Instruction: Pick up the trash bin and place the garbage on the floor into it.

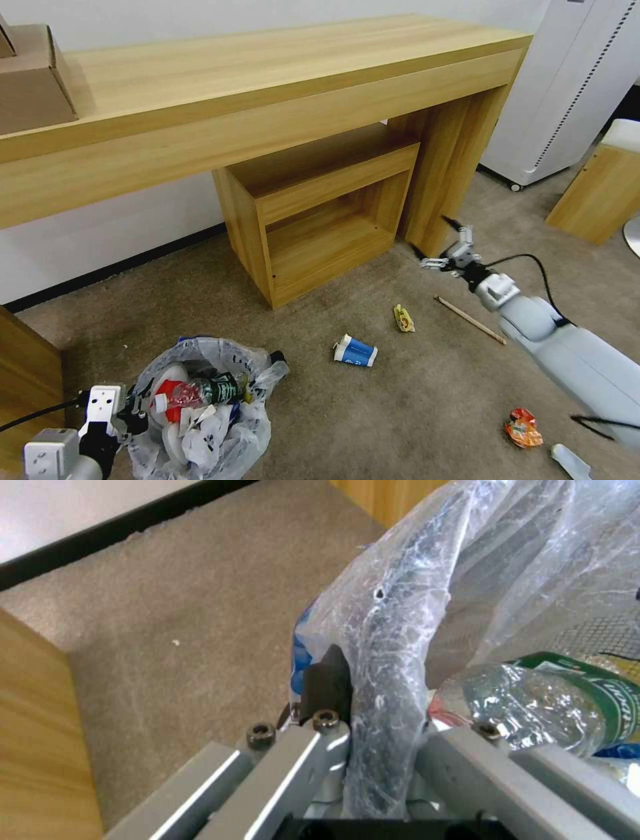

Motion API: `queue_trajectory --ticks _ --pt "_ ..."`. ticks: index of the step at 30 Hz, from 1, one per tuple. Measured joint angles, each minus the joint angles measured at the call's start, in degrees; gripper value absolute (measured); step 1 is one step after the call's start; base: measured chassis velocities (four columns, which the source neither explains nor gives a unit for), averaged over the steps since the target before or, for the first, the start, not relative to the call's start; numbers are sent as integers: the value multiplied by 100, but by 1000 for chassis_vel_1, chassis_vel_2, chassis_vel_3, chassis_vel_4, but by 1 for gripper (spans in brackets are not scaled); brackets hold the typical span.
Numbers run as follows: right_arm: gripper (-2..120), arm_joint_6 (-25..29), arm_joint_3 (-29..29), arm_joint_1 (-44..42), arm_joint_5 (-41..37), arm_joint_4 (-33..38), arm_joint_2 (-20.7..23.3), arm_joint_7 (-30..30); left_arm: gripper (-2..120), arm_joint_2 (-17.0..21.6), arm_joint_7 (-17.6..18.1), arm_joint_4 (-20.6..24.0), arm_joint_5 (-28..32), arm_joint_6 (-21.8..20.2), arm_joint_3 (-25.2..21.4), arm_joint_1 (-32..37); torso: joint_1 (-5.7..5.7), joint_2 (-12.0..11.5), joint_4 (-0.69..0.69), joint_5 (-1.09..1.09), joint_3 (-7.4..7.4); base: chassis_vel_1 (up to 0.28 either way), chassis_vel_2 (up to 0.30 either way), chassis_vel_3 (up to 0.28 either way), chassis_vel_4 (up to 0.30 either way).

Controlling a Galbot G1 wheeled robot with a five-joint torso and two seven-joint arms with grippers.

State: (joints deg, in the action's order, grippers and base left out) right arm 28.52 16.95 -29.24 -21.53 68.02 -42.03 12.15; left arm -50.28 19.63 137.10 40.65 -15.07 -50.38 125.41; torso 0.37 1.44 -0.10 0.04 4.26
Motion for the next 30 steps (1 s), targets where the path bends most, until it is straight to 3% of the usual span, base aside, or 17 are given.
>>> queue_trajectory --ticks 2,3,4,6,9,18,30 --pt "100 112 262 238 -47 -304 -66 294 0 -3 -12 -11 0 1 1 -7 0 0 0 -6 0 0 0 0 0" --pt "100 179 783 653 -147 -770 -138 899 0 -7 -36 -41 -4 2 6 -23 0 0 -2 0 0 0 0 0 0" --pt "100 179 783 653 -147 -770 -138 899 0 -7 -36 -41 -4 2 6 -23 0 0 -2 0 0 0 0 0 0" --pt "100 -26 1385 1085 -543 -881 -176 1607 0 12 -35 -129 -14 2 6 -55 0 0 -4 -4 0 0 0 0 0" --pt "100 -101 1712 1341 -550 -989 -260 1867 0 10 -29 -167 -31 3 36 -76 0 0 -1 -5 -1 0 0 0 0" --pt "100 -899 2068 1296 -687 -1072 -489 1820 0 -25 -32 -277 -123 6 157 -112 0 0 -2 -3 -1 0 0 0 0" --pt "100 -974 1949 783 -625 -1558 -791 1897 0 -126 -19 -295 -261 6 166 -32 -1 0 -2 -3 -1 0 0 0 0"
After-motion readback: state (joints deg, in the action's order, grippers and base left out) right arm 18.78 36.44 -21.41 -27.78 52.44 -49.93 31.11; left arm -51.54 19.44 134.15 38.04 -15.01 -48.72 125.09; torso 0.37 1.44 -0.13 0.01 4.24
